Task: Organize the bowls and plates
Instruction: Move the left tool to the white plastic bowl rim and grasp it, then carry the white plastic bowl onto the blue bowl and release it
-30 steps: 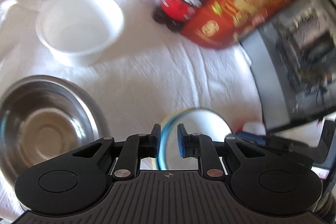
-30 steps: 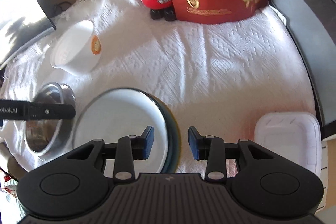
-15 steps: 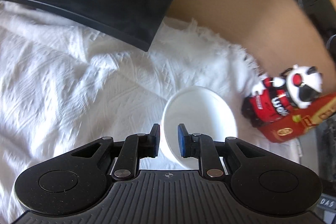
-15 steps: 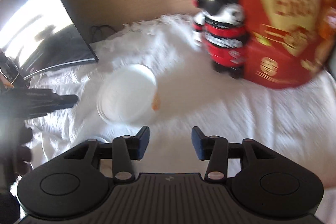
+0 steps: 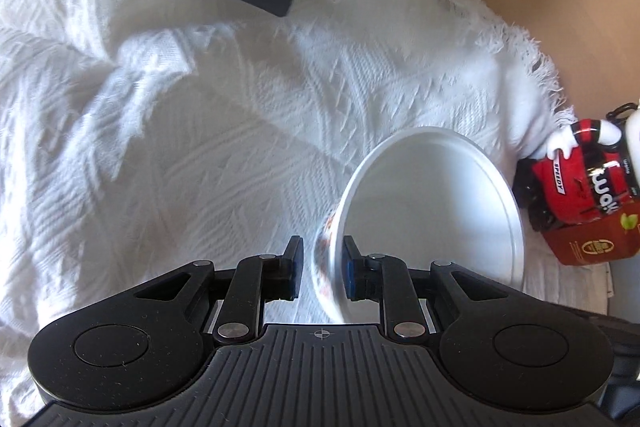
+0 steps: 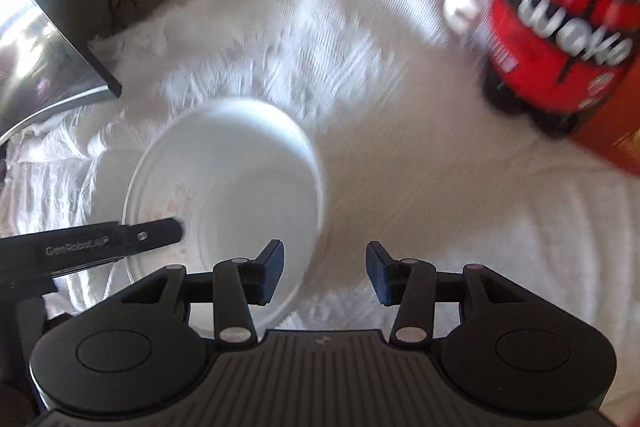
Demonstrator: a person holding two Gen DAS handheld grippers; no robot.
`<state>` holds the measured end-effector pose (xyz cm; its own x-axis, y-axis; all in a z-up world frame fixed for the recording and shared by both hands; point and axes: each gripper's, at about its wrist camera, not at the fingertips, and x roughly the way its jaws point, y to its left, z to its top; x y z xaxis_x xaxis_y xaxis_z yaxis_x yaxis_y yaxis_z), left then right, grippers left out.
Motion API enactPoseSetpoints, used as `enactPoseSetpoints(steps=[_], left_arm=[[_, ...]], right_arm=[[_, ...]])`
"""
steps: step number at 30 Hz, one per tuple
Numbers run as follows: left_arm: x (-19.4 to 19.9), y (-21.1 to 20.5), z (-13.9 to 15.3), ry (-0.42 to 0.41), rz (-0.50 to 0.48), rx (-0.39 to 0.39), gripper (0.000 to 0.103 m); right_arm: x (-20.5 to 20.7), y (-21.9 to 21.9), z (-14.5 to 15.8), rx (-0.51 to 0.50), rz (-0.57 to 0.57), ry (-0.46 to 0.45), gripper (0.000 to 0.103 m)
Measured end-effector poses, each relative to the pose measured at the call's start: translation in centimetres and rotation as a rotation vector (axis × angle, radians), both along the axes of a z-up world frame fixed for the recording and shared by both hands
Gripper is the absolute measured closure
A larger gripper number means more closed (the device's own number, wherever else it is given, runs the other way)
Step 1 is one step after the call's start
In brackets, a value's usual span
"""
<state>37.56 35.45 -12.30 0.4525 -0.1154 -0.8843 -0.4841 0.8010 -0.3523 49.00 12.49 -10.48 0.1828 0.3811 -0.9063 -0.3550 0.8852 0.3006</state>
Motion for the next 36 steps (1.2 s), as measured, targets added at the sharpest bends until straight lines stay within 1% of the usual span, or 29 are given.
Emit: enactPoseSetpoints(steps=[2, 3, 4, 6, 8, 11, 13, 15, 18, 20, 22, 26, 29, 31, 33, 36], left_arm=[[0.5, -0.4, 0.1, -0.009, -0.014, -0.008, 0.078], [0.7, -0.8, 0.3, -0.017, -0.021, -0.005, 0.073], [0.6, -1.3, 0.8, -0.028, -0.027, 0.011, 0.067], [0.0, -2.7, 2.4, -0.067, -0.044, 0.060, 0.070], [-0.8, -3.8, 3.9, -0.111, -0.050, 0.063, 0.074], [-2.1, -5.4, 6.3, -0.189, -0.048, -0.002, 0.076], [-2.9, -6.5, 8.1, -0.238, -0.060, -0.047, 0.074], [-3.7, -8.1, 10.0, -0.267, -0.097, -0.058, 0.074], [-4.4, -11.5, 12.4, -0.287, -0.175, -0.049, 0.075], [-4.8, -14.1, 13.4, -0.274, -0.234, -0.033, 0.076], [-5.3, -16.5, 14.0, -0.251, -0.281, -0.039, 0.076], [-6.8, -20.6, 14.2, -0.219, -0.397, -0.036, 0.075], [-7.9, -22.9, 13.1, -0.176, -0.474, -0.045, 0.075], [-8.6, -23.7, 12.0, -0.151, -0.508, -0.058, 0.075], [-9.2, -24.2, 11.1, -0.126, -0.529, -0.060, 0.075], [-10.0, -24.3, 9.3, -0.076, -0.535, -0.075, 0.075]], right_arm=[[0.4, 0.4, -1.0, 0.015, 0.012, 0.033, 0.058], [0.5, 0.6, -1.4, 0.015, 0.021, 0.044, 0.058], [0.5, 0.7, -1.5, 0.018, 0.028, 0.058, 0.061], [0.1, 0.3, -1.2, 0.046, 0.031, 0.078, 0.064], [-0.7, -0.6, -0.2, 0.076, 0.040, 0.063, 0.068], [-2.2, -3.1, 2.1, 0.106, 0.030, 0.016, 0.068], [-3.1, -4.9, 3.7, 0.111, 0.014, -0.024, 0.068], [-4.1, -7.0, 5.5, 0.117, -0.001, -0.069, 0.068], [-5.9, -10.6, 8.3, 0.143, -0.024, -0.110, 0.068], [-7.5, -12.9, 10.1, 0.144, -0.043, -0.150, 0.068], [-9.0, -15.3, 11.5, 0.131, -0.060, -0.187, 0.068], [-11.9, -19.6, 12.6, 0.099, -0.105, -0.195, 0.068], [-13.8, -22.2, 12.6, 0.084, -0.129, -0.179, 0.068], [-15.1, -23.4, 12.2, 0.066, -0.141, -0.171, 0.068], [-16.5, -24.2, 11.6, 0.050, -0.154, -0.161, 0.068], [-18.0, -24.6, 10.0, 0.033, -0.157, -0.119, 0.067]])
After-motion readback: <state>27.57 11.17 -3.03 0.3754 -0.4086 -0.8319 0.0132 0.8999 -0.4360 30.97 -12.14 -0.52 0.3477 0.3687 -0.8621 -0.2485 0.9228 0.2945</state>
